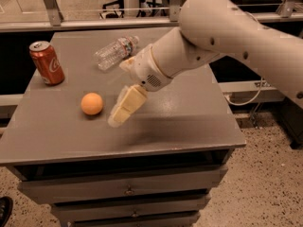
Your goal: Pick orange
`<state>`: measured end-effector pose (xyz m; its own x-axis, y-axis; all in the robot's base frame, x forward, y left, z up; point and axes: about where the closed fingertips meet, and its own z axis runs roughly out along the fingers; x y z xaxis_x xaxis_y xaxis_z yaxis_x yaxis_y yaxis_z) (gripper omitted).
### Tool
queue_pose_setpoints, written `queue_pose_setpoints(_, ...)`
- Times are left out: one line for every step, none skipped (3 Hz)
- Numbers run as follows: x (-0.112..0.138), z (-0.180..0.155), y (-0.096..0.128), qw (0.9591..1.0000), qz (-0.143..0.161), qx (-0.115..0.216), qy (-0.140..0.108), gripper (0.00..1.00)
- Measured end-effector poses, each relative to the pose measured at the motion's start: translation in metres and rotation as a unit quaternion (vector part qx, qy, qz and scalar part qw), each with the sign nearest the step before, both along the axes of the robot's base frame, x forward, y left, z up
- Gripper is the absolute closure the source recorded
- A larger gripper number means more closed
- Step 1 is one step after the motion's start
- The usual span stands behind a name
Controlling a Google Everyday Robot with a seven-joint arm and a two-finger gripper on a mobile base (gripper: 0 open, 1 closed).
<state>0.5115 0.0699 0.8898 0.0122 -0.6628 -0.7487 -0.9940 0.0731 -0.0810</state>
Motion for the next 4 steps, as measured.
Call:
queue_pose_setpoints(0.011,-0.009,0.035,0.9994,0.007,0.032,0.004,0.00)
queue_pose_setpoints(0.015,-0.023,0.057,0.9983,0.008,0.057,0.010,0.00)
queue_pose_setpoints(0.017,-0.038,0.073,0.9968,0.007,0.078,0.017,0.03)
queue_pose_setpoints(0.016,-0.043,0.079,0.9961,0.007,0.087,0.017,0.26)
